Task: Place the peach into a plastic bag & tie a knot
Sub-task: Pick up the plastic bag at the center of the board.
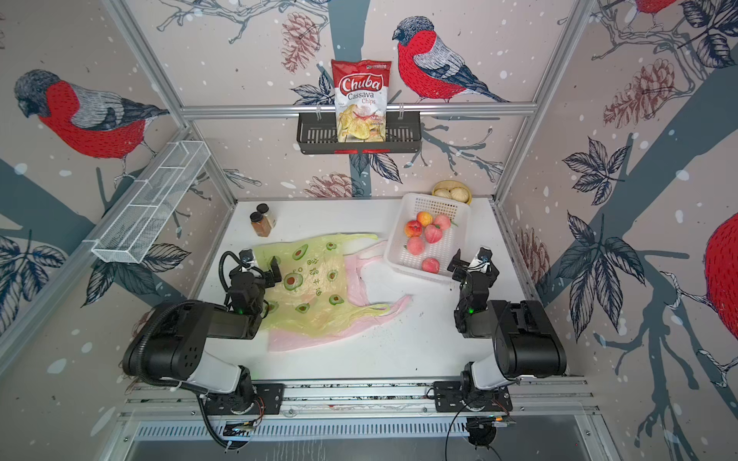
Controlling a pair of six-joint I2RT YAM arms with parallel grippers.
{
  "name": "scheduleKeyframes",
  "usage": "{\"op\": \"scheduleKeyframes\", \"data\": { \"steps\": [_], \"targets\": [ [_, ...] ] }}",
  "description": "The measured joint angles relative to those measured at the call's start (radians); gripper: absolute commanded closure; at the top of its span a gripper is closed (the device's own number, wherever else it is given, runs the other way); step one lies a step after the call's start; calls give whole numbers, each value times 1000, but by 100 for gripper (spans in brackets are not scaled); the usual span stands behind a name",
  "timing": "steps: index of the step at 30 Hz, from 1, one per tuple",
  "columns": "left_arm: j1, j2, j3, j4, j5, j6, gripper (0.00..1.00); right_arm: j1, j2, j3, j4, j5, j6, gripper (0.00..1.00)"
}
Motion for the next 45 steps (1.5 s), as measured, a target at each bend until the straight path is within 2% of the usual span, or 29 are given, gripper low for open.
{"op": "scheduleKeyframes", "data": {
  "steps": [21, 24, 27, 29, 30, 31, 32, 33, 35, 36, 38, 41, 43, 45],
  "targets": [
    [13, -6, 2, -2, 17, 0, 2, -5, -1, 0, 0, -9, 0, 0],
    [9, -62, 43, -76, 19, 0, 2, -6, -42, 1, -51, -6, 0, 0],
    [-26, -169, 154, -239, -49, -10, 3, -6, -180, 61, -220, 42, 26, 0],
    [-42, -245, 248, -385, -89, -70, 4, -10, -282, 149, -377, 109, 105, 0],
    [-42, -273, 284, -450, -103, -108, 9, -20, -320, 194, -461, 132, 159, 2],
    [-41, -308, 328, -539, -110, -163, 22, -40, -357, 241, -564, 144, 219, 16],
    [-40, -341, 369, -625, -103, -214, 41, -68, -388, 281, -666, 143, 271, 29],
    [-40, -364, 403, -694, -64, -251, 51, -90, -411, 307, -744, 122, 307, 33],
    [-58, -381, 483, -829, 74, -308, 56, -125, -464, 358, -923, 62, 381, 35],
    [-87, -370, 525, -895, 124, -323, 58, -124, -489, 375, -994, 22, 397, 34],
    [-209, -314, 617, -1036, 197, -332, 57, -90, -552, 402, -1126, -64, 413, 31],
    [-410, -209, 694, -1202, 232, -328, 53, 25, -626, 442, -1260, -131, 419, 28],
    [-457, -138, 701, -1266, 232, -334, 44, 144, -642, 481, -1316, -139, 422, 27],
    [-482, -61, 705, -1307, 225, -348, 43, 263, -630, 521, -1363, -130, 422, 24]
  ]
}}
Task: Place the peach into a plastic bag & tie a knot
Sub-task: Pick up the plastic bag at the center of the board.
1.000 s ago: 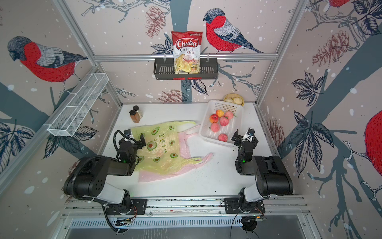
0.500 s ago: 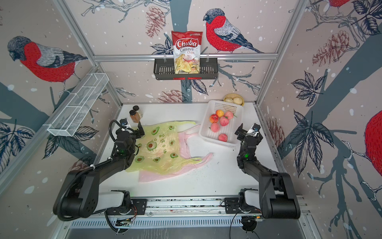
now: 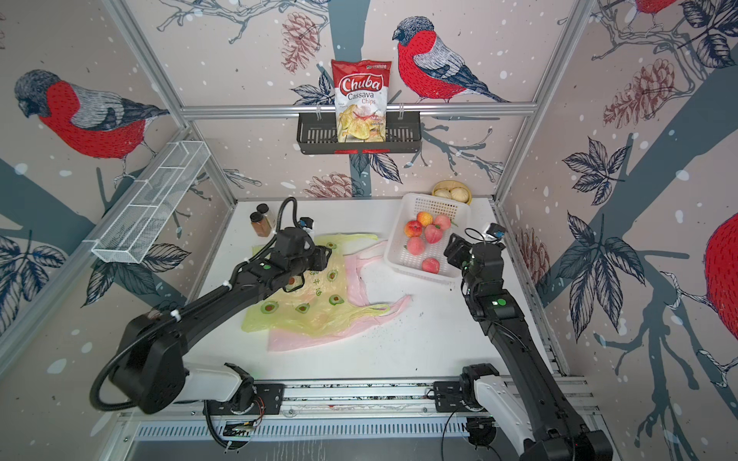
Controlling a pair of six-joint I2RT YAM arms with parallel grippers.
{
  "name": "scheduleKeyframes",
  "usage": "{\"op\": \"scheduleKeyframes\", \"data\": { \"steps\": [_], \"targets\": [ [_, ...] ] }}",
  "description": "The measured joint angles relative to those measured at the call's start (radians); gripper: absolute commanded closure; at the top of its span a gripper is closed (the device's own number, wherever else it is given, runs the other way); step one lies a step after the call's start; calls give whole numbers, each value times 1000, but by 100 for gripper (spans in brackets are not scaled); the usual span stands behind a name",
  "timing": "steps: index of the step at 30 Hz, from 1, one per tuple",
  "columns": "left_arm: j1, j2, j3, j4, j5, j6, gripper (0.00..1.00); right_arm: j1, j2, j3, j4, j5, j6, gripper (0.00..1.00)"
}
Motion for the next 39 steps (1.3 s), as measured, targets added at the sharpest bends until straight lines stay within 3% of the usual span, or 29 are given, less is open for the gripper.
{"op": "scheduleKeyframes", "data": {
  "steps": [5, 12, 16, 18, 24, 33, 39],
  "targets": [
    [-42, 182, 69, -31, -15, -16, 44, 227, 92, 47, -77, 95, 6, 22],
    [-81, 291, 158, -26, -46, -21, 44, 330, 186, 43, -97, 159, 28, 20],
    [-90, 335, 178, -32, -76, -22, 44, 339, 205, 43, -96, 174, 44, 17],
    [-97, 348, 182, -39, -94, -22, 50, 339, 206, 43, -96, 179, 44, 16],
    [-102, 355, 177, -66, -126, -26, 100, 339, 206, 43, -81, 200, 36, 15],
    [-102, 190, 226, -176, -122, 9, 100, 304, 222, 114, -67, 206, -7, 19],
    [-75, 58, 315, -301, -70, 60, 100, 164, 338, 256, -93, 153, -33, 26]
  ]
}}
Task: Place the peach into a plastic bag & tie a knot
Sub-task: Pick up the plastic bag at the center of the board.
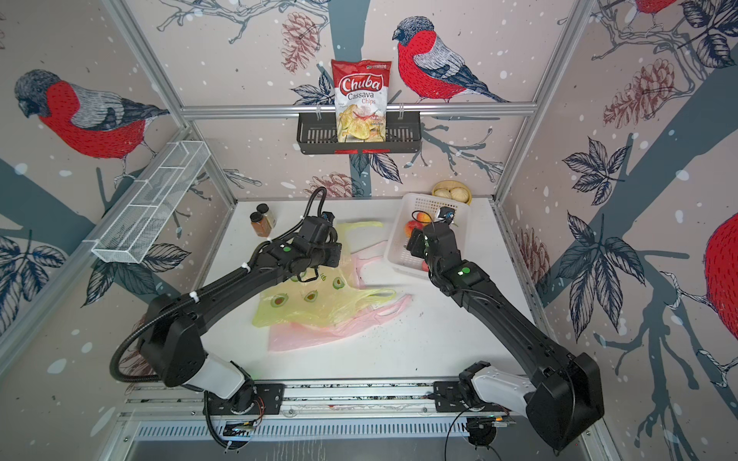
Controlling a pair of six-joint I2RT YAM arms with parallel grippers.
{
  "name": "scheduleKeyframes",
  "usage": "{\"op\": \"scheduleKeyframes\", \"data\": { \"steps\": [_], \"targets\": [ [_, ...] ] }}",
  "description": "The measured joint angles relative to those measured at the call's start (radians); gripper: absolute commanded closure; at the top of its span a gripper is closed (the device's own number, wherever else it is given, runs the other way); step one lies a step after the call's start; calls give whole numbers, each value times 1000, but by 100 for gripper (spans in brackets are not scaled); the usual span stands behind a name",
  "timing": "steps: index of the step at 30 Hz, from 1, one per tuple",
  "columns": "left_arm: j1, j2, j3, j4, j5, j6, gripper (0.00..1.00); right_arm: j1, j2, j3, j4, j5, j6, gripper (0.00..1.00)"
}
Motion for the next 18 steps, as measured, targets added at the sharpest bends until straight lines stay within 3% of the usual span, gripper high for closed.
{"op": "scheduleKeyframes", "data": {
  "steps": [3, 11, 18],
  "targets": [
    [22, -42, 58, -71, 56, 23, 100, -71, 86, 73, -40, -36, -21, 25],
    [82, -145, 170, -99, 289, 22, 100, -170, 351, 228, -126, -103, -71, 11],
    [107, -138, 126, -47, 483, -8, 100, -214, 541, 274, -152, -111, -78, 3]
  ]
}}
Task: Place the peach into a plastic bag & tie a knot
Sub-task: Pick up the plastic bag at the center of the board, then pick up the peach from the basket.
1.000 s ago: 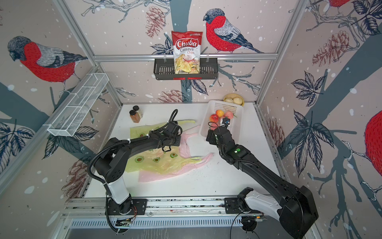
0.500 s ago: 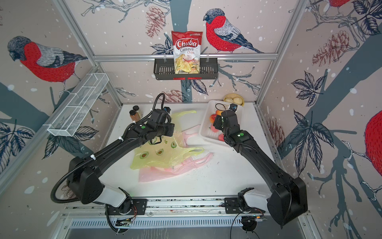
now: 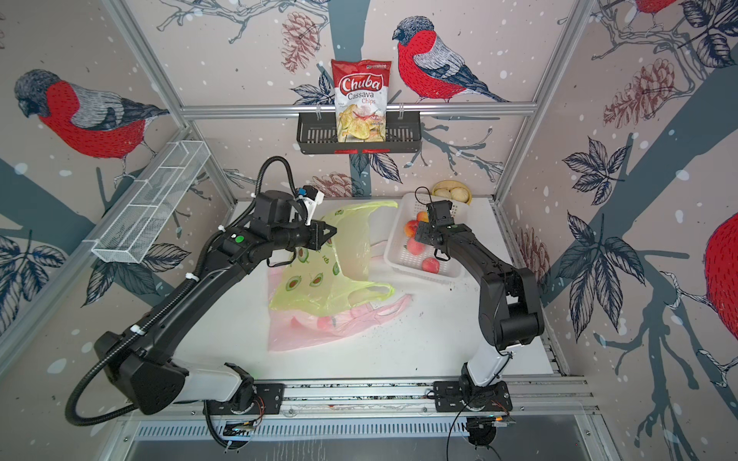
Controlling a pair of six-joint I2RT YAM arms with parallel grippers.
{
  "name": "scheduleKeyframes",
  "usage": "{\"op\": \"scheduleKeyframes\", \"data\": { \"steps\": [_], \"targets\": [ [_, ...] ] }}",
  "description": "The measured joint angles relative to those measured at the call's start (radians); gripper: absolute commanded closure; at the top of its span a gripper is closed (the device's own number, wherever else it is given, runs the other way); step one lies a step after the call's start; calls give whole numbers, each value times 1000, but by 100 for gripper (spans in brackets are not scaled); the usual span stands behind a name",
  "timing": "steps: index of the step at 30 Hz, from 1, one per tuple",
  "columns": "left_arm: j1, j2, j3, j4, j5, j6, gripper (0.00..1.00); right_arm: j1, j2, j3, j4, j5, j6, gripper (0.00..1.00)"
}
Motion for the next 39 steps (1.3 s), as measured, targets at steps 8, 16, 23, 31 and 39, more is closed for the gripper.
{"op": "scheduleKeyframes", "data": {
  "steps": [8, 16, 23, 31, 39],
  "targets": [
    [28, 12, -144, 140, 168, -77, 100, -35, 180, 129, 8, -1, 3, 2],
    [48, 57, -147, 213, 259, -108, 100, -69, 328, 256, 16, -24, 24, 5],
    [88, 86, -148, 224, 303, -109, 100, -71, 380, 309, 31, -64, 36, 27],
    [105, 121, -139, 239, 330, -111, 100, -68, 223, 164, 69, -124, 61, 39],
    [106, 146, -131, 276, 347, -122, 100, -24, -200, -85, 103, -154, 86, 43]
  ]
}}
